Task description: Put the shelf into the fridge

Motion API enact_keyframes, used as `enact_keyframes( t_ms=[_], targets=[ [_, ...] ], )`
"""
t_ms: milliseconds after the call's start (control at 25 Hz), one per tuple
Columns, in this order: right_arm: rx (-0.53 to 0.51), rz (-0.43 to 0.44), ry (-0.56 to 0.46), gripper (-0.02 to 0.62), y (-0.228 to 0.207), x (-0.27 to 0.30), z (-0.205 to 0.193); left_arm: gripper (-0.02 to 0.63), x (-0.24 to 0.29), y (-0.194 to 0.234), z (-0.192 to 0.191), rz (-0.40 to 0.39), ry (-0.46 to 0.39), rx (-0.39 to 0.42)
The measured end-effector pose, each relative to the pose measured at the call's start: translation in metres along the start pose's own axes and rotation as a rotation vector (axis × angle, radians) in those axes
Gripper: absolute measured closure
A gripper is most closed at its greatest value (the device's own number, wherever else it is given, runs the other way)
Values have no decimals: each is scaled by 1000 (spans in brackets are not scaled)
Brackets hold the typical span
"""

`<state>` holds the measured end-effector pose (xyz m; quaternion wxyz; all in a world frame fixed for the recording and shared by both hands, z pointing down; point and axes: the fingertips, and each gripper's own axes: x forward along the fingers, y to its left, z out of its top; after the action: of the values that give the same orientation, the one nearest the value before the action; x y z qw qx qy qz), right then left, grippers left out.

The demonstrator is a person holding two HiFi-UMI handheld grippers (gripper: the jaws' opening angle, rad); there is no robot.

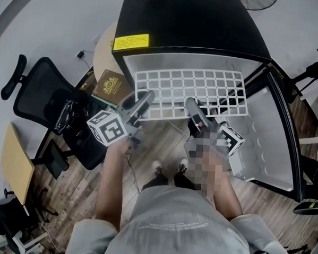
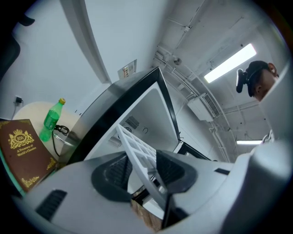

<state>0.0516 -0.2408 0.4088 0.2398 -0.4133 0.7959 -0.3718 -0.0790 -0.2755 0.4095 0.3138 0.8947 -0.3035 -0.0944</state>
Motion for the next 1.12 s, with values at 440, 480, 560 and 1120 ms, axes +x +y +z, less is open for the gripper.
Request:
enact_keyframes(
  t_ms=[440, 480, 560, 1120],
  targets=[
    [32, -61, 24, 488, 4, 5, 2, 454, 4, 4, 3, -2, -15, -80],
    [30, -77, 28, 488, 3, 5, 2, 454, 5, 6, 3, 0, -16, -92],
    [29, -91, 31, 488, 2, 5, 2, 454, 5, 7, 4, 2, -10, -87],
    [48, -85, 39, 488, 0, 8, 3, 454, 7, 7, 5, 4, -6, -78]
  ],
)
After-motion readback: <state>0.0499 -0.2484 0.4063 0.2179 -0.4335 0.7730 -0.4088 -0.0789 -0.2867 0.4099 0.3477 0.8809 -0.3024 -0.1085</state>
